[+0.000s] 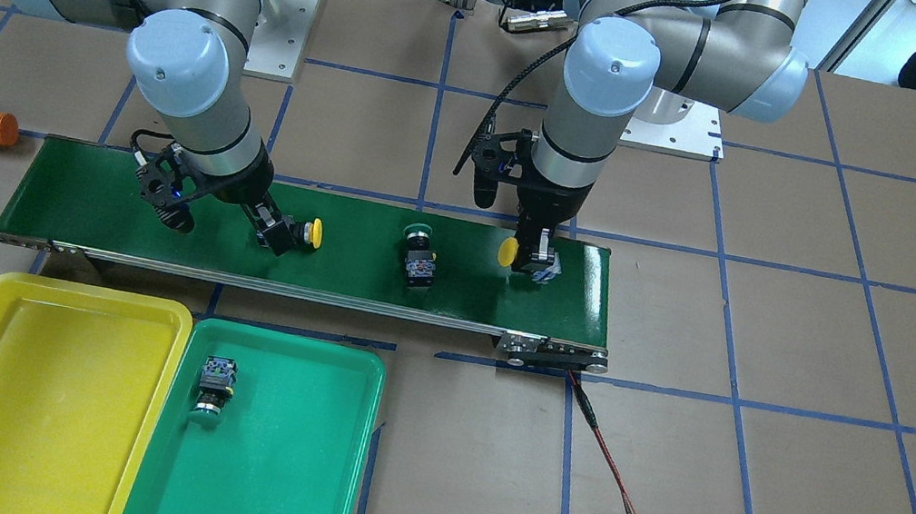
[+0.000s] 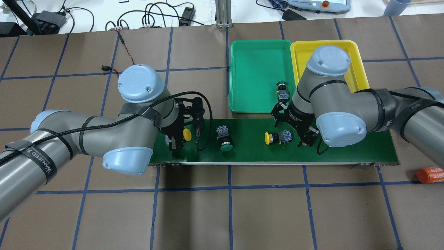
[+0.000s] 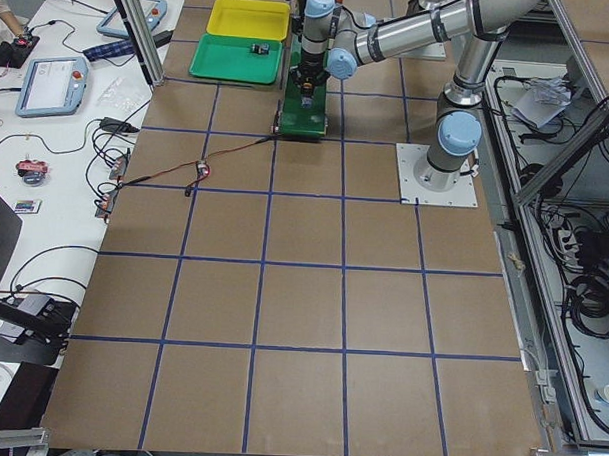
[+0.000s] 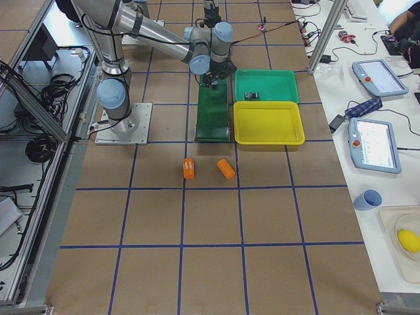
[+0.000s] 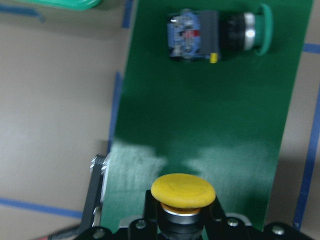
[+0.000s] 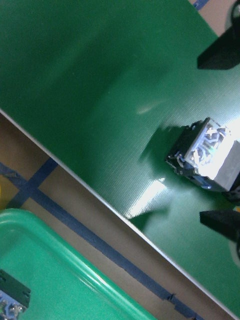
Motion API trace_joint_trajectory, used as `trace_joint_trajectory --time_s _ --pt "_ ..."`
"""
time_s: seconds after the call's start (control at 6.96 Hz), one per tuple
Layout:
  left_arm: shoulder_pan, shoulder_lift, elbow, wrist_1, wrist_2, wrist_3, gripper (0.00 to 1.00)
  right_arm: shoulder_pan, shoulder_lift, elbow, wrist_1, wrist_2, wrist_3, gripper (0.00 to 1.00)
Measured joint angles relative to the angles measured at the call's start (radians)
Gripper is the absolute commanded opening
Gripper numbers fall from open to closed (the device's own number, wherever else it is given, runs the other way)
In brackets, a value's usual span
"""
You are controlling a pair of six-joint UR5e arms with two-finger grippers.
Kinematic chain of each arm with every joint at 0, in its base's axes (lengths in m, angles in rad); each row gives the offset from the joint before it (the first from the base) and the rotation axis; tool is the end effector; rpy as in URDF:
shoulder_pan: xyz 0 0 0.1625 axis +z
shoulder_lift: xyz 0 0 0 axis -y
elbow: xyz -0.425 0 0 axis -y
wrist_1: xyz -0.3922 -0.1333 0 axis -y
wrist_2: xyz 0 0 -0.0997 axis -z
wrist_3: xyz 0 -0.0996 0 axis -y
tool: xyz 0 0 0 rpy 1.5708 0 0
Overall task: Sort buttons by color to trays
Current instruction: 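Lift a yellow switch into the yellow tray with right while left withdraws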
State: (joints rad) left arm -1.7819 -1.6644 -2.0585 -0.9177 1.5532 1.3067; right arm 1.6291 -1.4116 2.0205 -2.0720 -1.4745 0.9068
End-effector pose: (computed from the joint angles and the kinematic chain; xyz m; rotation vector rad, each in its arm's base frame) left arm -0.2314 -0.4353 0.2781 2.1458 2.2612 -0.1099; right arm 0.1705 -0.4684 0.2485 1.2829 2.8207 0.2172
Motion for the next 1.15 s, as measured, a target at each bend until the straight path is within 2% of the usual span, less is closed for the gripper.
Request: trace_joint_trajectory --time_s 0.14,0.29,0.72,1.01,1.15 --pt "-0.001 0.000 -0.006 0.004 0.003 0.004 1.00 -0.001 0.008 0.010 -0.002 -0.003 0.003 0.25" --pt "0.002 0.005 -0.004 0.006 0.011 0.002 1.00 -0.004 0.011 0.016 -0.001 -0.007 0.001 0.00" --pt "0.025 0.065 0.071 -0.039 0.029 -0.029 1.00 -0.015 0.011 0.009 0.009 -0.016 -0.047 0.00" --pt "0.138 0.096 0.186 -0.213 -0.013 -0.210 1.00 -0.019 0.008 -0.035 0.023 -0.052 -0.082 0.00" --pt "0.199 0.101 0.245 -0.312 -0.050 -0.324 1.00 -0.022 0.008 -0.081 0.043 -0.093 -0.157 0.00"
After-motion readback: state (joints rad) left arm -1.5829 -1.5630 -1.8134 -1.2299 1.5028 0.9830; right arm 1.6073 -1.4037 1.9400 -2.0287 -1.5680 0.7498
